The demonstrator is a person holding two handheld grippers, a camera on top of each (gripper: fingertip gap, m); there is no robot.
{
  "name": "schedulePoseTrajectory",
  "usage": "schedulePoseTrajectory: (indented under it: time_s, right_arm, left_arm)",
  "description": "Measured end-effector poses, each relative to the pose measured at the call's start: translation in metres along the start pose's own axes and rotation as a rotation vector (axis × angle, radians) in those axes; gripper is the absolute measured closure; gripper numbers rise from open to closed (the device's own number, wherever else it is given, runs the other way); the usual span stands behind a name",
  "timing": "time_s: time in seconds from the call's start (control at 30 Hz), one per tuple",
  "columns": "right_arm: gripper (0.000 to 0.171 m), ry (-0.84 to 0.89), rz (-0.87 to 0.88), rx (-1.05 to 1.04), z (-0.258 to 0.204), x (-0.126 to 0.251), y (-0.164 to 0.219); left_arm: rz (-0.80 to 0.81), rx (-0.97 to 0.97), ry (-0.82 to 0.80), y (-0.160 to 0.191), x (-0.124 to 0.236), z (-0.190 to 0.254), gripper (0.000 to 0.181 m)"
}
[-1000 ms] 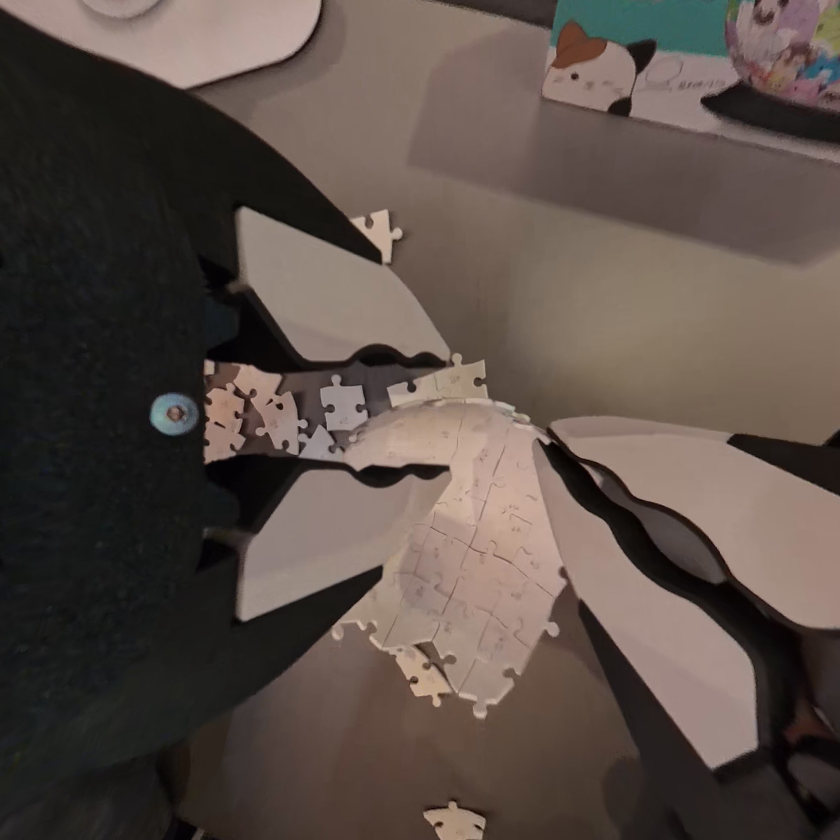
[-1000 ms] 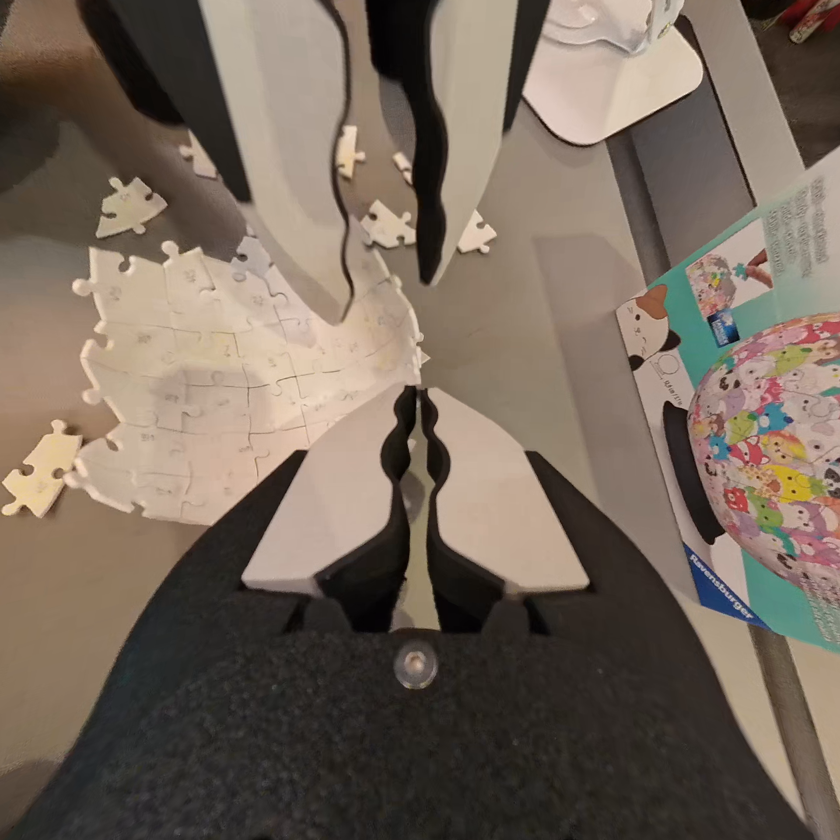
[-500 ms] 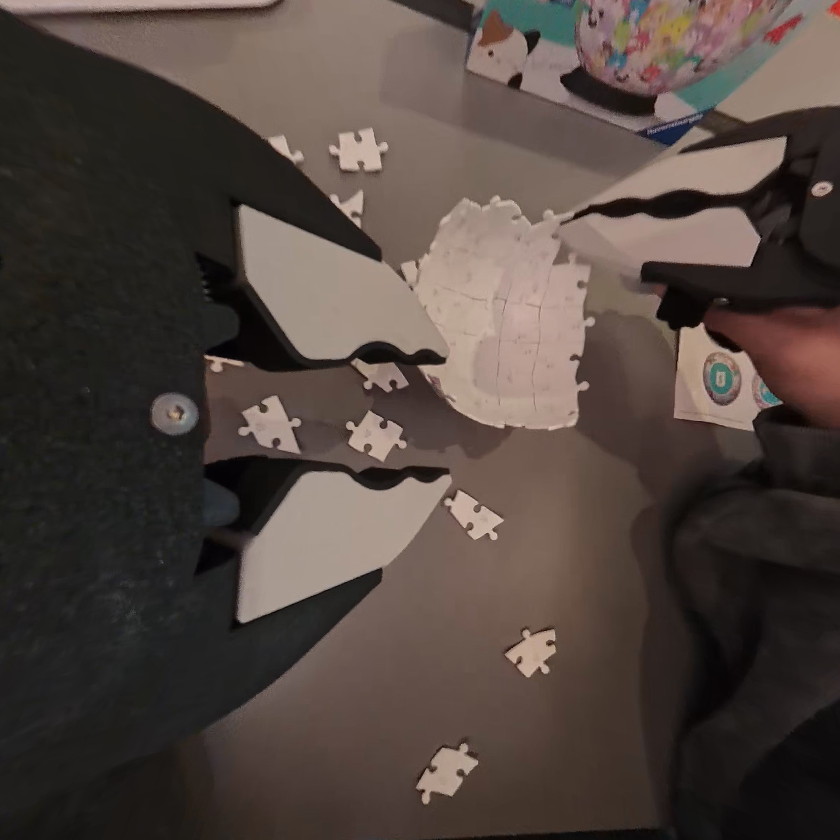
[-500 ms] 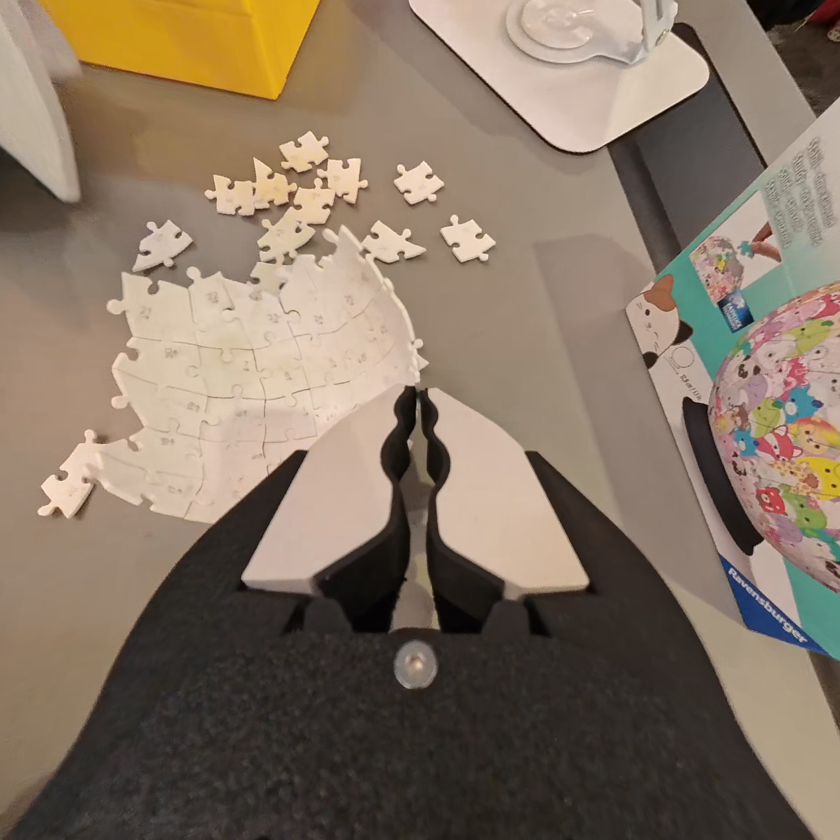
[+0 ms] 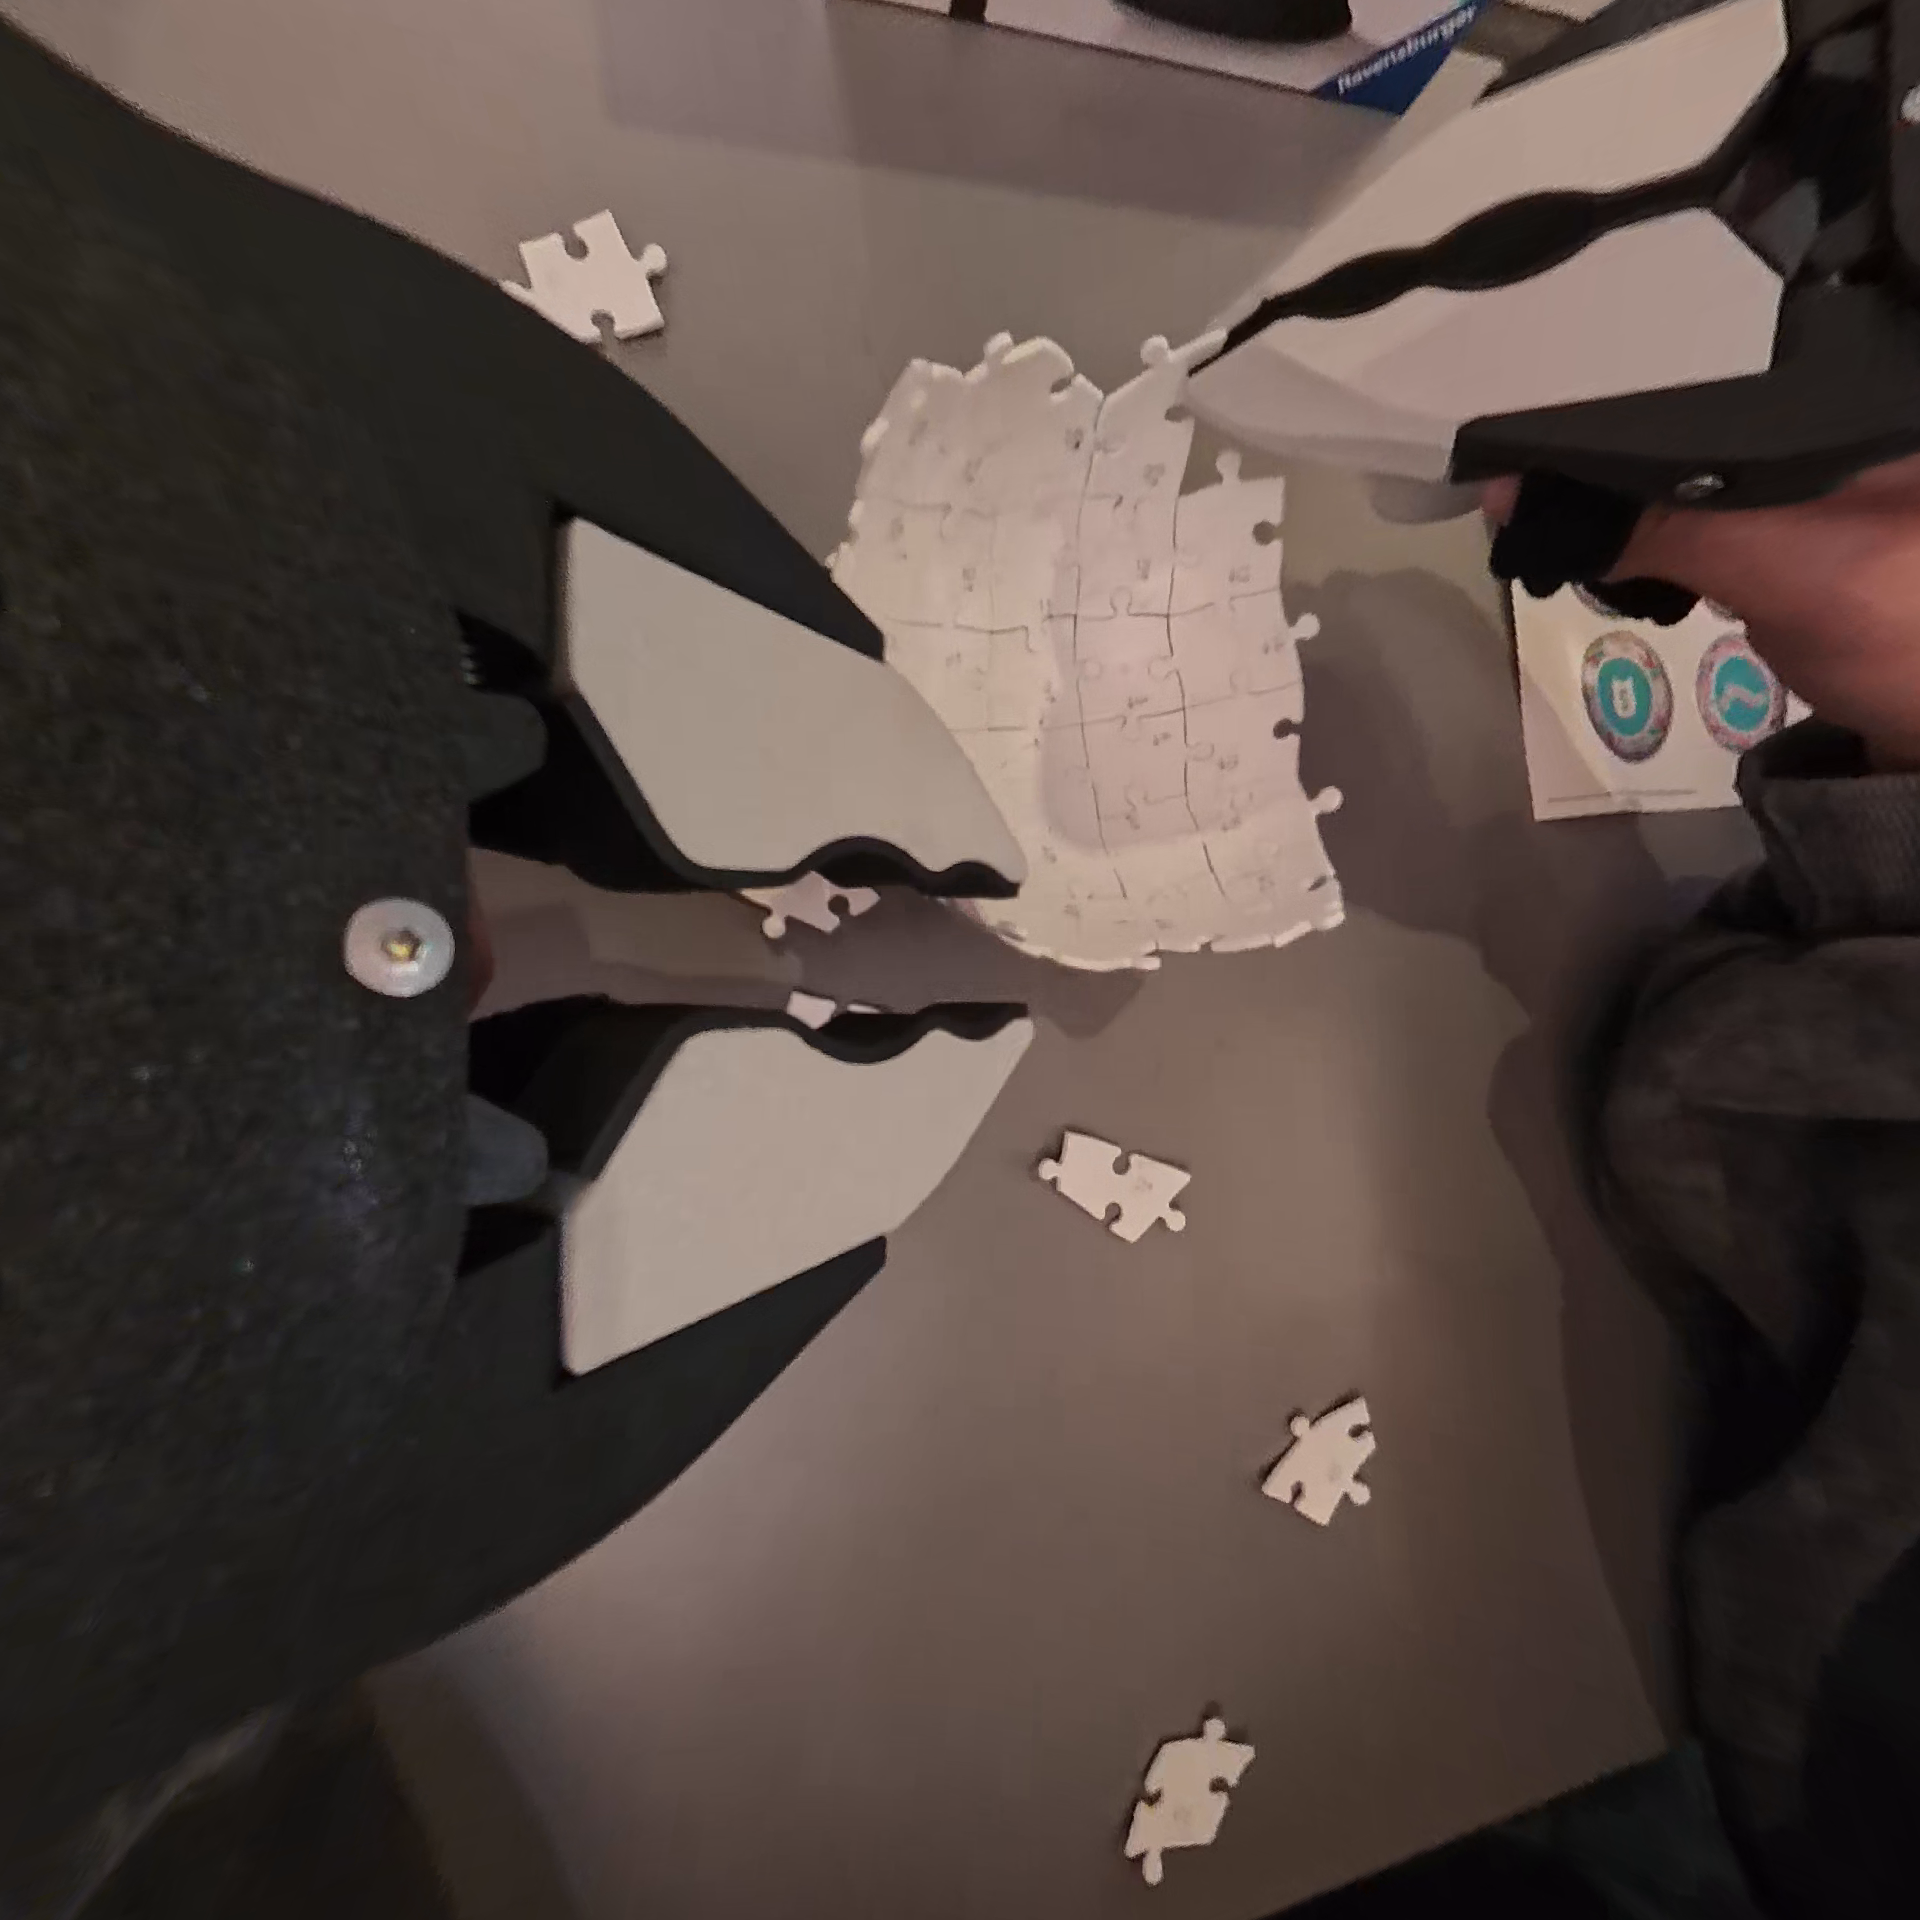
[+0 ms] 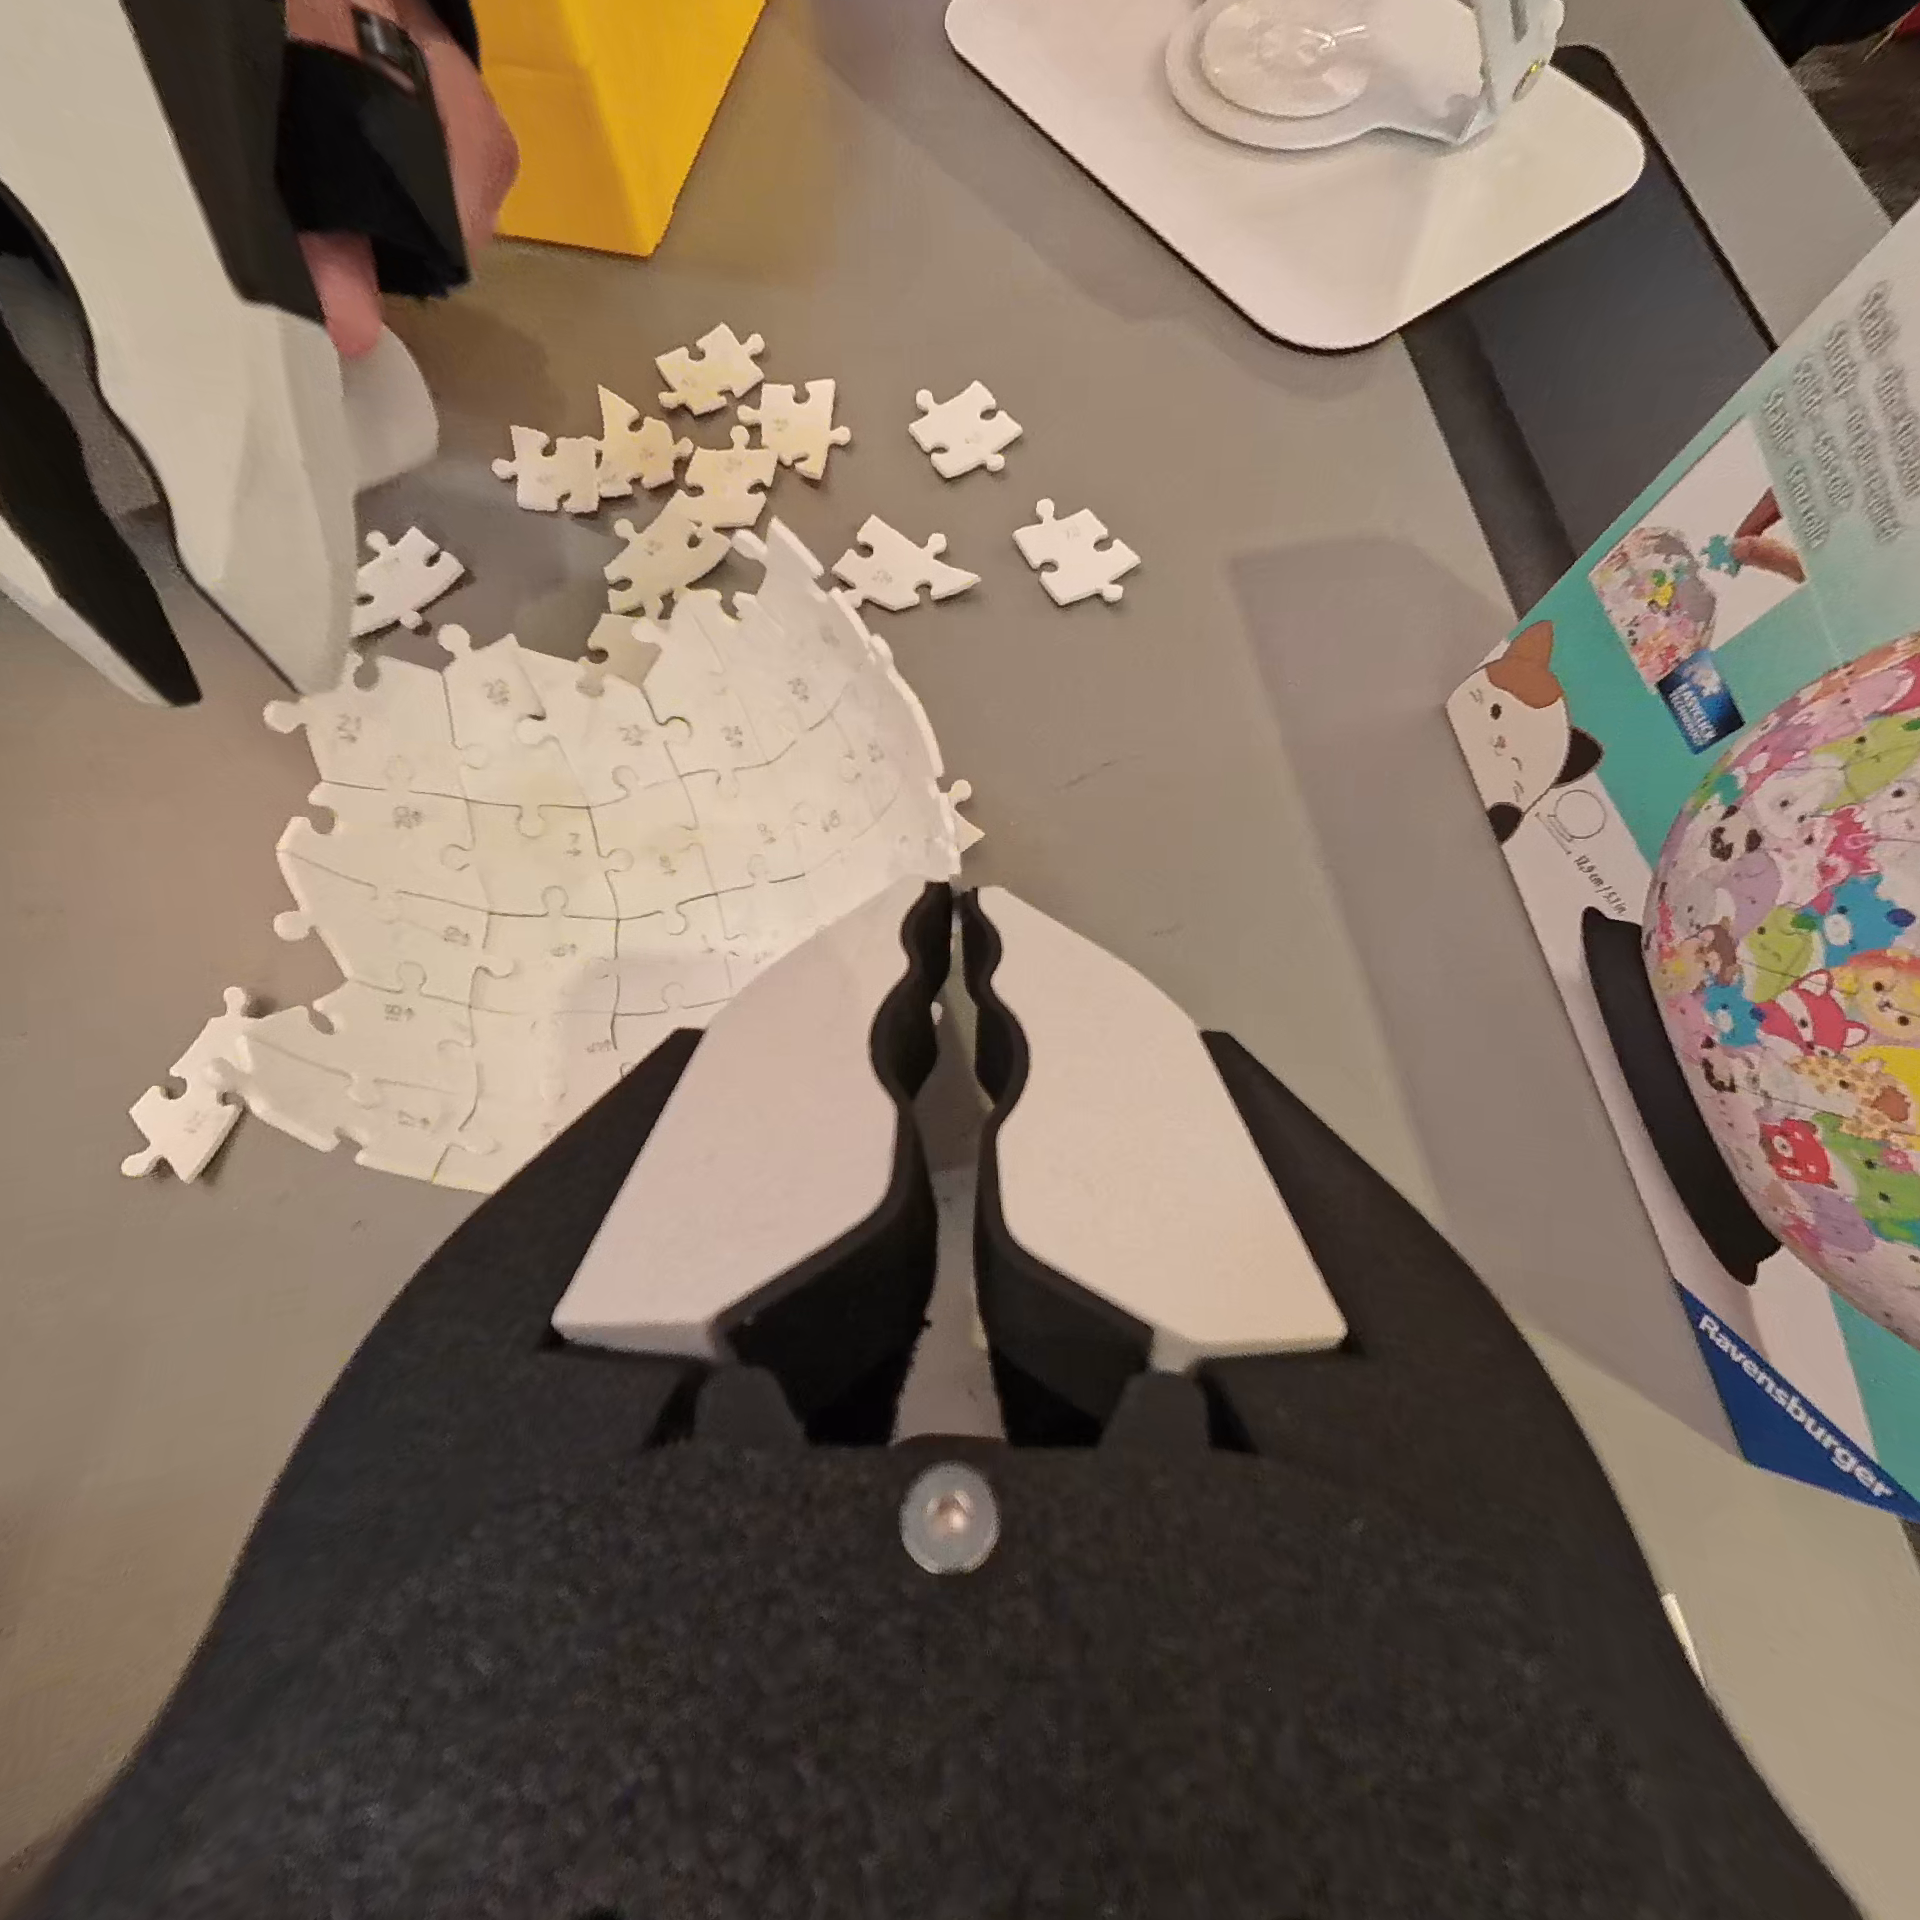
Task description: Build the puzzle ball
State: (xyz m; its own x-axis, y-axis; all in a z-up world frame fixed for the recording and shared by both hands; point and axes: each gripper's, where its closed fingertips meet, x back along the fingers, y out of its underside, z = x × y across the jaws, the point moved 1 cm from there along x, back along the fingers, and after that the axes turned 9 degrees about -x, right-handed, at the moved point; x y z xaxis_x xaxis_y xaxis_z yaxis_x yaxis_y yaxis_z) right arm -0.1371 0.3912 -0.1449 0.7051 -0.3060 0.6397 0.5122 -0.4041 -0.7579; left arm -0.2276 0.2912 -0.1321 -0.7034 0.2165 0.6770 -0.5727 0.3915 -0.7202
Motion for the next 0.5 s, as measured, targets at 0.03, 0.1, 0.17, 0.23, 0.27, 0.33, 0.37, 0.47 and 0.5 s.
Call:
schedulePoseTrajectory:
  time_s: [0.03,0.1,0.17,0.23,0.27,0.33,0.37,0.47,0.5]
  right_arm:
    - [0.169,0.0,0.0,0.0,0.0,0.0,0.0]
    - [0.169,-0.003,0.0,-0.001,0.0,0.001,-0.001]
    - [0.169,-0.004,0.002,-0.001,0.0,0.001,-0.002]
    - [0.169,-0.006,0.002,0.001,-0.001,0.002,-0.002]
    - [0.169,-0.004,0.001,0.002,0.0,0.002,-0.001]
    - [0.169,-0.004,0.0,-0.001,0.001,0.002,-0.001]
    - [0.169,-0.005,0.001,-0.002,0.001,0.001,-0.001]
    - [0.169,-0.014,-0.001,-0.007,0.0,0.0,0.0]
    - [0.169,-0.018,-0.001,-0.009,-0.001,-0.001,0.0]
  left_arm:
    - [-0.017,-0.012,-0.002,0.002,-0.001,-0.001,0.163]
    - [-0.044,-0.018,-0.008,0.006,-0.003,-0.004,0.16]
    - [-0.064,-0.019,-0.018,0.01,-0.004,-0.008,0.158]
    - [-0.082,-0.029,-0.032,0.014,-0.005,-0.01,0.157]
    - [-0.086,-0.033,-0.038,0.015,-0.005,-0.011,0.157]
    - [-0.095,-0.042,-0.039,0.017,-0.006,-0.01,0.157]
    - [-0.1,-0.047,-0.039,0.019,-0.006,-0.01,0.157]
    - [-0.092,-0.047,-0.042,0.019,-0.006,-0.012,0.164]
    - [-0.089,-0.046,-0.032,0.019,-0.006,-0.012,0.17]
